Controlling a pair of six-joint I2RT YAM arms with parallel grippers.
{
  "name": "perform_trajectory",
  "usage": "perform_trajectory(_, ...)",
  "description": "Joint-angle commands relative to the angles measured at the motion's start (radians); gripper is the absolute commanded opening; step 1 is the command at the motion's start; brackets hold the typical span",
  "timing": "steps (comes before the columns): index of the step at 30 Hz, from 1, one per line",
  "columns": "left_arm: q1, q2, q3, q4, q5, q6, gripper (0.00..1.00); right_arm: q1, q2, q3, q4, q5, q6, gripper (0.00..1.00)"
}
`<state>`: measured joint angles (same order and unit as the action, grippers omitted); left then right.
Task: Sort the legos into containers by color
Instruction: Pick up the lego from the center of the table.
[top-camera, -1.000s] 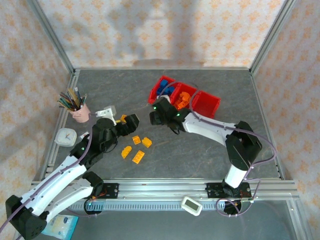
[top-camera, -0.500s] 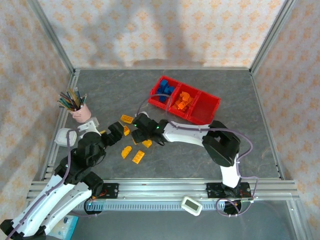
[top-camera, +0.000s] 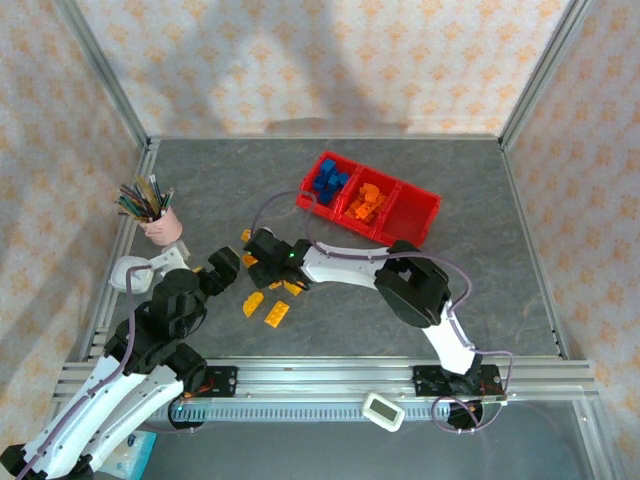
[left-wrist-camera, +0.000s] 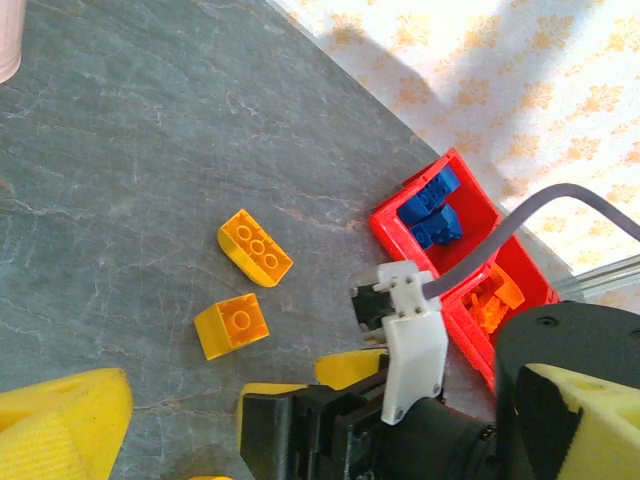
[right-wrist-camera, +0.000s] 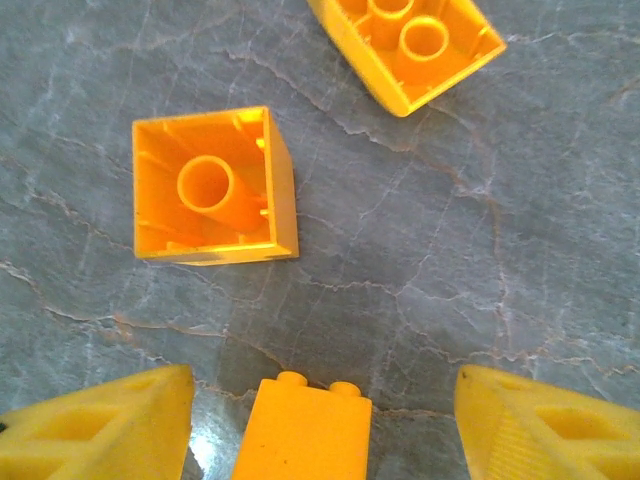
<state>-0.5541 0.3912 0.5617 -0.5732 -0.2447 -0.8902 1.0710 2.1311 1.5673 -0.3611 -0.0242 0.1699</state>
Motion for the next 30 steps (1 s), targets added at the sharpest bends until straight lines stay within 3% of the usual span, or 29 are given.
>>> perform_trajectory(1, 0.006, 0.000, 0.003, -0.024, -0.028, -0.003, 0.99, 0.006, 0.034, 0.048, -0.072, 0.000, -0.022, 0.67)
perform_trajectory(18, 0.006, 0.016, 0.009, 0.002, -0.004, 0.005, 0.99, 0.010, 0.032, 0.081, -0.102, 0.016, -0.018, 0.32)
perform_trajectory(26, 0.006, 0.059, 0.036, 0.060, 0.041, 0.038, 0.99, -0.013, -0.139, -0.004, -0.067, 0.043, 0.044, 0.30)
perform_trajectory(30, 0.006, 0.101, 0.034, 0.160, 0.118, 0.060, 0.99, -0.056, -0.249, -0.090, -0.064, 0.089, 0.105, 0.30)
